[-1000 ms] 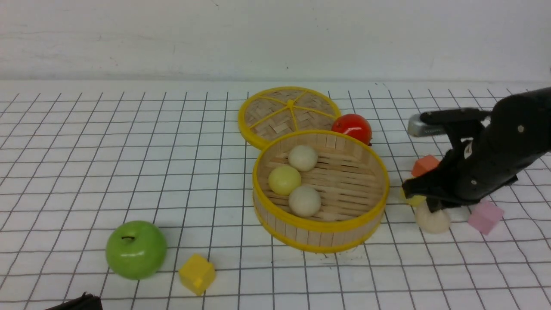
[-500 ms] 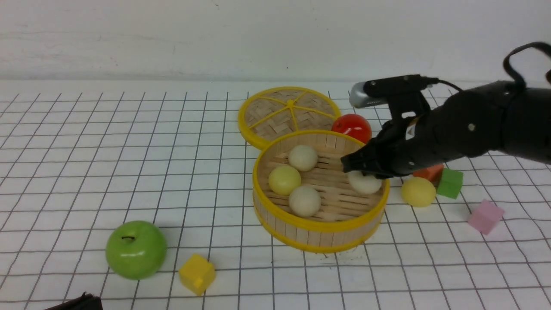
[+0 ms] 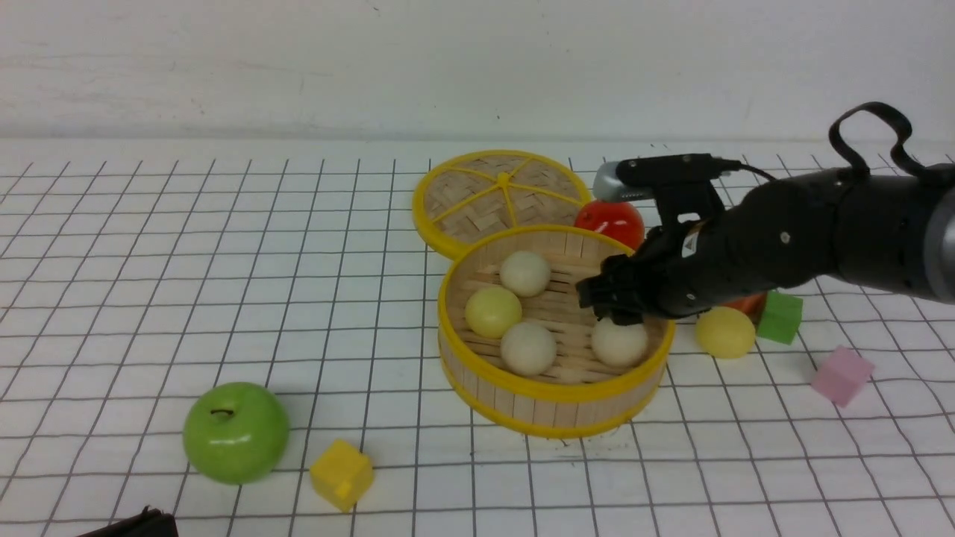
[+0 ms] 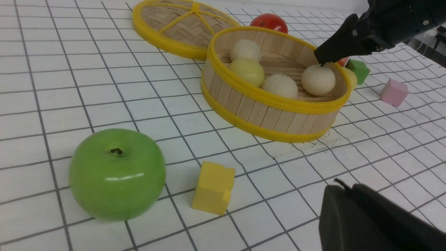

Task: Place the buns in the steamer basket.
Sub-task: Use the right arm to put the steamed stuffed bun into the steamer, then use the right arm to grab a steamed stuffed bun

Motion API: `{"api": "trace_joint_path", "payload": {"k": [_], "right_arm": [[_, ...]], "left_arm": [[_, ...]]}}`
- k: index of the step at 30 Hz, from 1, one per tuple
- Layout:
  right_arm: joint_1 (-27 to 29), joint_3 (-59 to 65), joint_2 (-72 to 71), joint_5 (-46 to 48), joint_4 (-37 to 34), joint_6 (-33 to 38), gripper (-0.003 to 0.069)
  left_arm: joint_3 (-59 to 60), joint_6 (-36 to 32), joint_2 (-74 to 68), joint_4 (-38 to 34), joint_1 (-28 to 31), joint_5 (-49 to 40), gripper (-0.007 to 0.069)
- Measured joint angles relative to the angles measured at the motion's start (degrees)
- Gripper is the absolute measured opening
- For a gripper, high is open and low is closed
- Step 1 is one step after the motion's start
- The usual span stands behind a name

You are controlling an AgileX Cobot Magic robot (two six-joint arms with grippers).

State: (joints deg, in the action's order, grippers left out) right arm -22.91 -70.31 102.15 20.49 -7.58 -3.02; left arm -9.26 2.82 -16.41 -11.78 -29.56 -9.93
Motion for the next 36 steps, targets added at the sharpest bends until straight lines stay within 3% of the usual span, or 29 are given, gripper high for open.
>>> {"api": "trace_joint_path", "payload": {"k": [5,11,18,36], "right_arm": [[1.27,-0.05,-4.73,3.93,2.05,0.00,0.0435],[8.33,-0.23,-3.63,13.37,3.47,-2.50,0.0347],[13.68,-0.23,2.88,8.83,3.83,-3.89,0.0302],[13.74,-4.76,10.49,4.12,4.67,-3.95,0.0294]], "left_arm": [[0.00,0.00,0.00,0.00,0.00,0.00,0.0020],[0.00,0.00,0.00,0.00,0.00,0.00,0.0021],[0.00,0.00,0.00,0.00,0.00,0.00,0.0029],[0.00,0.00,0.00,0.00,0.00,0.00,0.0039]]}}
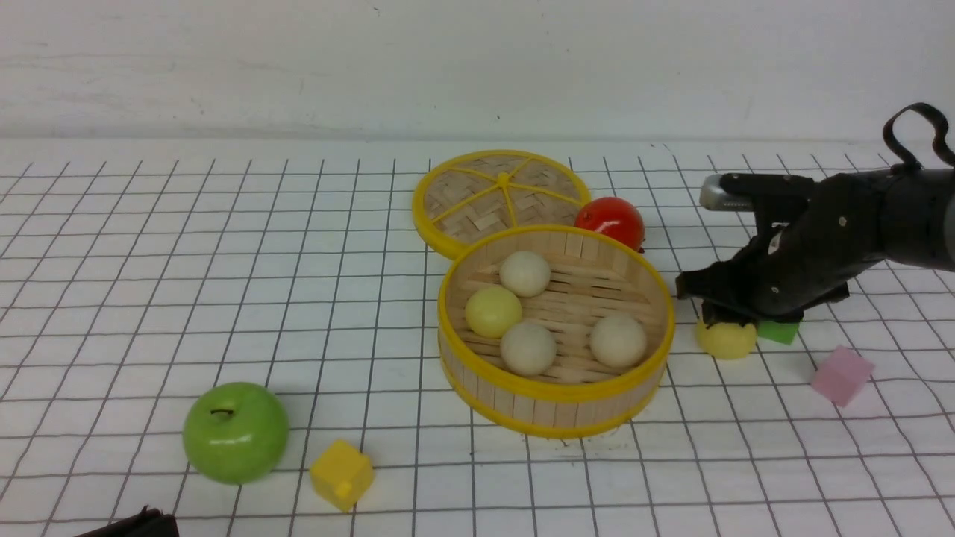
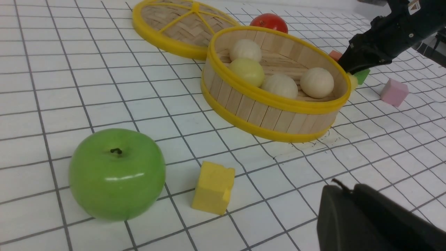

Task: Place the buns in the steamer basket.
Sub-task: Use the right arm to grab a steamed stuffed bun, then use the right arm to put the steamed stuffed bun into the steamer

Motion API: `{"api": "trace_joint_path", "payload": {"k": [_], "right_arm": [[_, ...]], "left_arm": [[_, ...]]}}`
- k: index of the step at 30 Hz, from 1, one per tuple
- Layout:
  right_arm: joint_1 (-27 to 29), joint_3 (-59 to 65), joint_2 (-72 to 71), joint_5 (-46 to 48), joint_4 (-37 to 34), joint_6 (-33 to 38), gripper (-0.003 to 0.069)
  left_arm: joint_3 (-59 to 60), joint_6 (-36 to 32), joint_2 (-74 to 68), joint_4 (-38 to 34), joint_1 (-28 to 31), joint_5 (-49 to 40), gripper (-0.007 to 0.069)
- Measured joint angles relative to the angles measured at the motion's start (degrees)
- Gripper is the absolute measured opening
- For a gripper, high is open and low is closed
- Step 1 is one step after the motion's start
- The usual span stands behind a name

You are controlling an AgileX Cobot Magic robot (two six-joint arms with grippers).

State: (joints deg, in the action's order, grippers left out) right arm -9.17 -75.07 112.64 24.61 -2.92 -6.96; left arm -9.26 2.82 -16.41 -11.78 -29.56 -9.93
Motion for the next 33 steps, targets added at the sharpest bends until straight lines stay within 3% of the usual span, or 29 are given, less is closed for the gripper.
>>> {"api": "trace_joint_path", "payload": {"k": [6,13,25,33], "right_arm": [[0.00,-0.50,0.83,-0.47,0.46,0.00,0.0232],[0.00,-0.54,0.69,-0.15,0.46,1.26,0.0008],[-1.12,-0.48,-11.88,3.13,0.13,5.19,0.0002],[-10.79,-0.48,-13.08,-2.02,-2.81,9.78,0.0003]], "left_arm": [[0.00,0.00,0.00,0.00,0.00,0.00,0.0046],[0.00,0.00,0.00,0.00,0.00,0.00,0.0055],[0.00,0.00,0.00,0.00,0.00,0.00,0.0068],[0.00,0.00,0.00,0.00,0.00,0.00,0.0074]]}}
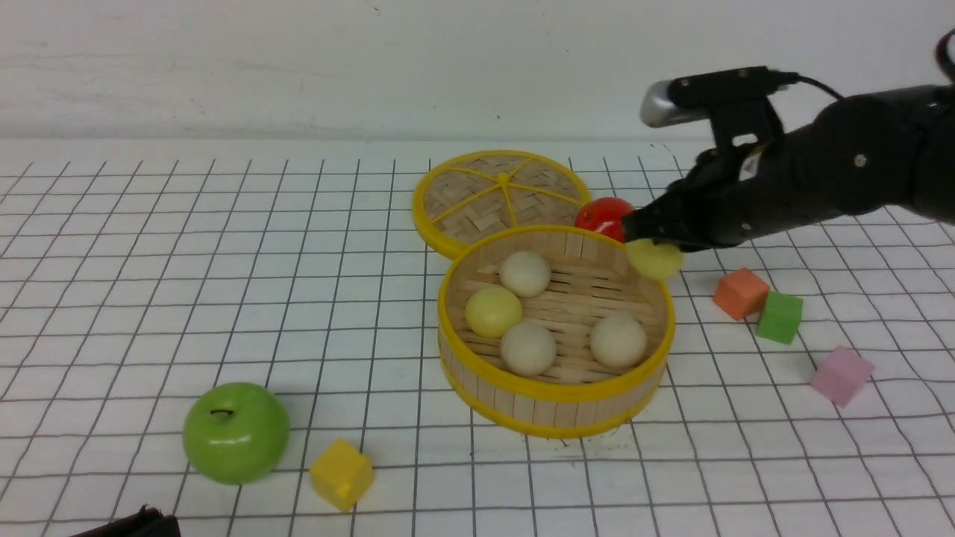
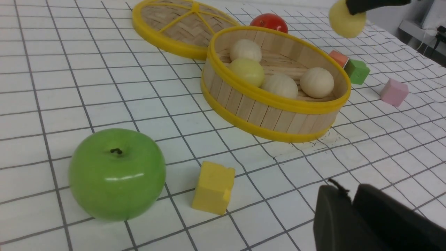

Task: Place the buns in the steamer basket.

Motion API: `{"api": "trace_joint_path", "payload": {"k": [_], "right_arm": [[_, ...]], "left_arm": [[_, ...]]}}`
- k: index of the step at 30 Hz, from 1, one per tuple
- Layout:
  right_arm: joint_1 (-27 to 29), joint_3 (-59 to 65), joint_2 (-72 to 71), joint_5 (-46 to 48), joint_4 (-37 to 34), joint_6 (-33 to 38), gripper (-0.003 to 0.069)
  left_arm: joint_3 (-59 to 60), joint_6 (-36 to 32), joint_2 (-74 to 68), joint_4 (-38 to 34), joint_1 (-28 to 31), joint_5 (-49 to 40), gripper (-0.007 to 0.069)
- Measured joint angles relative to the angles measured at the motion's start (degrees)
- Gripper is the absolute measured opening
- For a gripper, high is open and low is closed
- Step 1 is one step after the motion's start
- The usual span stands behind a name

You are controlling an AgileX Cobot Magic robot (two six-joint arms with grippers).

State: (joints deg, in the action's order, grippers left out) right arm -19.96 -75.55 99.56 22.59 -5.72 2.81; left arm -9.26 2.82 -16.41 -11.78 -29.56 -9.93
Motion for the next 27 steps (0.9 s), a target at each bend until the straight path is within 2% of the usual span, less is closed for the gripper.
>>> {"api": "trace_joint_path", "payload": {"k": [3,9,11,14,17,19,20,23,24,27], "right_arm": [[-2.72,0.00,4.06,-6.08,-0.14,0.20,0.0006],[-2.95,0.00,10.38,-13.57,-0.05,0.24,0.0025],[-2.95,0.00,12.33,-15.04,0.02,0.26,0.0054],[-2.95,0.00,13.84,-15.46,0.02,0.38,0.0141],[-2.95,0.00,14.06,-15.73,0.26,0.38,0.0269],[-2.95,0.00,12.26,-14.15,0.26,0.38,0.0398],[-2.95,0.00,12.00,-13.95,0.26,0.38,0.0407],[-2.95,0.00,5.19,-7.57,0.26,-0.27,0.0507],[-2.95,0.00,4.60,-7.57,0.26,-0.43,0.0510],[-2.95,0.00,-4.36,4.08,0.77,-3.89,0.0503]], "left_arm": [[0.00,0.00,0.00,0.00,0.00,0.00,0.0079],[0.00,0.00,0.00,0.00,0.00,0.00,0.0084],[0.00,0.00,0.00,0.00,0.00,0.00,0.0087],[0.00,0.00,0.00,0.00,0.00,0.00,0.0090],[0.00,0.00,0.00,0.00,0.00,0.00,0.0092],[0.00,0.00,0.00,0.00,0.00,0.00,0.0092],[0.00,0.00,0.00,0.00,0.00,0.00,0.0092],[0.06,0.00,0.00,0.00,0.00,0.00,0.0092],[0.06,0.00,0.00,0.00,0.00,0.00,0.0092],[0.06,0.00,0.00,0.00,0.00,0.00,0.0092]]}}
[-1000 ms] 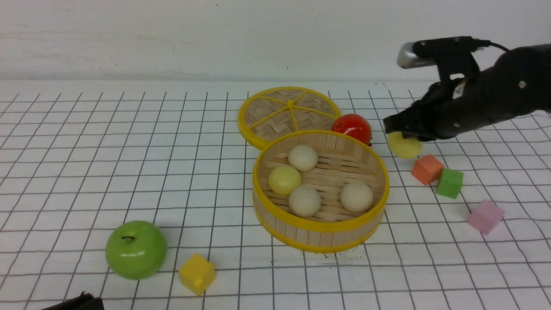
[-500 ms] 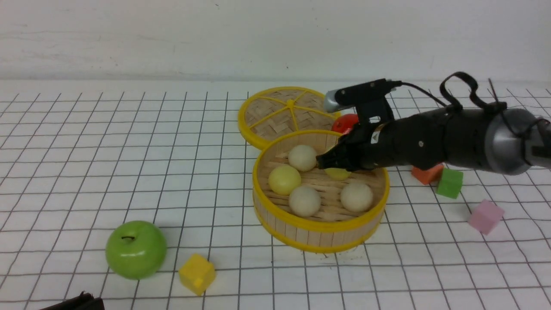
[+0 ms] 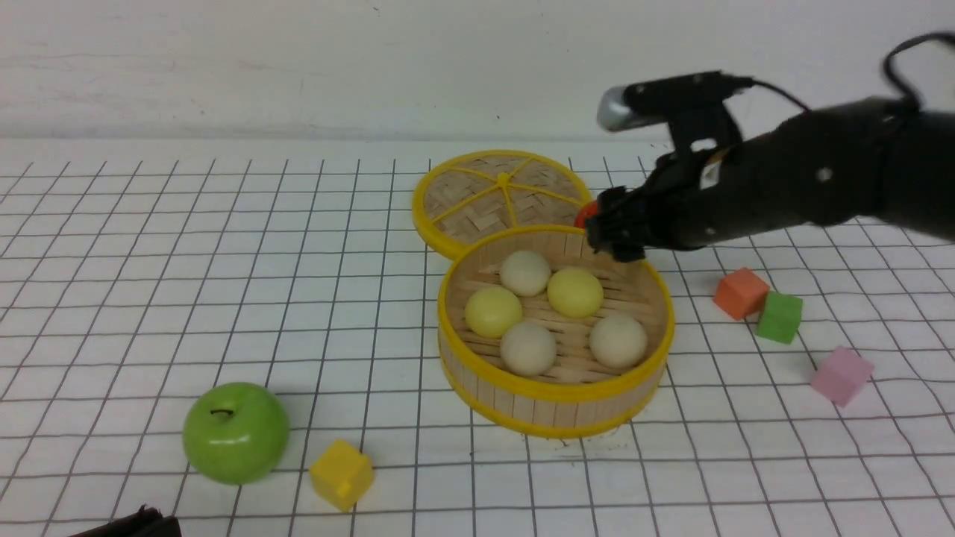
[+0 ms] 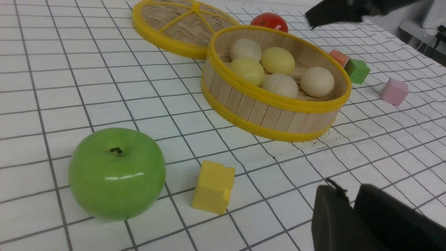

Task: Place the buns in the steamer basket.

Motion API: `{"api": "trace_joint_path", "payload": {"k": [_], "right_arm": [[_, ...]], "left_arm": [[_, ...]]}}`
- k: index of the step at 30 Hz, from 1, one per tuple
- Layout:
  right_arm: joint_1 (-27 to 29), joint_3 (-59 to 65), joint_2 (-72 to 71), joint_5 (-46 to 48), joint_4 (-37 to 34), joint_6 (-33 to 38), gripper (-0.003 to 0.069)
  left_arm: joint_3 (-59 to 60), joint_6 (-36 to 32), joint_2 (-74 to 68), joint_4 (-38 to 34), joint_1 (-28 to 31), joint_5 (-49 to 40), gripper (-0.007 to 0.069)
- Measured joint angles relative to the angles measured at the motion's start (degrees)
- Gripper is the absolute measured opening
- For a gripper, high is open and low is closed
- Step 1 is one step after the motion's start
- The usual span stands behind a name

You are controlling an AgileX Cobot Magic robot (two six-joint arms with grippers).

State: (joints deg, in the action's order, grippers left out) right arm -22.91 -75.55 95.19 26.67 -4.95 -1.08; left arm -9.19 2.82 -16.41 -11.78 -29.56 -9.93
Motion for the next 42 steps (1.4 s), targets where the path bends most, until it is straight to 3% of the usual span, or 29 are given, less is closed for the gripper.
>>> {"api": "trace_joint_path", "payload": {"k": [2,5,7,8,9,11,19,29,32,37,42], "right_arm": [[0.00,0.91,-6.66,8.22,1.46,-3.00,0.0447],[0.00,6.71,-18.59,17.37,2.66,-6.70,0.0262],[0.00,11.17,-25.11,19.12,2.72,-7.26,0.0144],[0.00,11.61,-25.11,19.12,2.72,-7.26,0.0144],[0.00,14.66,-30.16,19.57,2.65,-7.38,0.0055],[0.00,18.15,-35.39,19.62,2.61,-7.59,-0.0005],[0.00,28.12,-50.59,20.94,2.54,-7.79,-0.0020],[0.00,30.20,-57.20,24.44,3.61,-7.73,-0.0018],[2.48,34.10,-60.12,19.35,3.38,-6.54,-0.0018],[15.66,57.83,-78.28,1.38,-3.73,-0.03,-0.0018],[19.30,72.31,-92.39,-5.20,-4.62,2.87,-0.0017]], "left_arm": [[0.00,0.00,0.00,0.00,0.00,0.00,0.0092],[0.00,0.00,0.00,0.00,0.00,0.00,0.0094],[0.00,0.00,0.00,0.00,0.00,0.00,0.0098],[0.00,0.00,0.00,0.00,0.00,0.00,0.0098],[0.00,0.00,0.00,0.00,0.00,0.00,0.0102],[0.00,0.00,0.00,0.00,0.00,0.00,0.0106],[0.00,0.00,0.00,-0.05,0.00,0.00,0.0113],[0.00,0.00,0.00,-0.05,0.00,0.00,0.0123],[0.00,0.00,0.00,-0.05,0.00,-0.04,0.0127],[0.00,0.00,0.00,-0.05,0.00,-0.04,0.0130],[0.00,0.00,0.00,-0.05,0.00,-0.04,0.0130]]}}
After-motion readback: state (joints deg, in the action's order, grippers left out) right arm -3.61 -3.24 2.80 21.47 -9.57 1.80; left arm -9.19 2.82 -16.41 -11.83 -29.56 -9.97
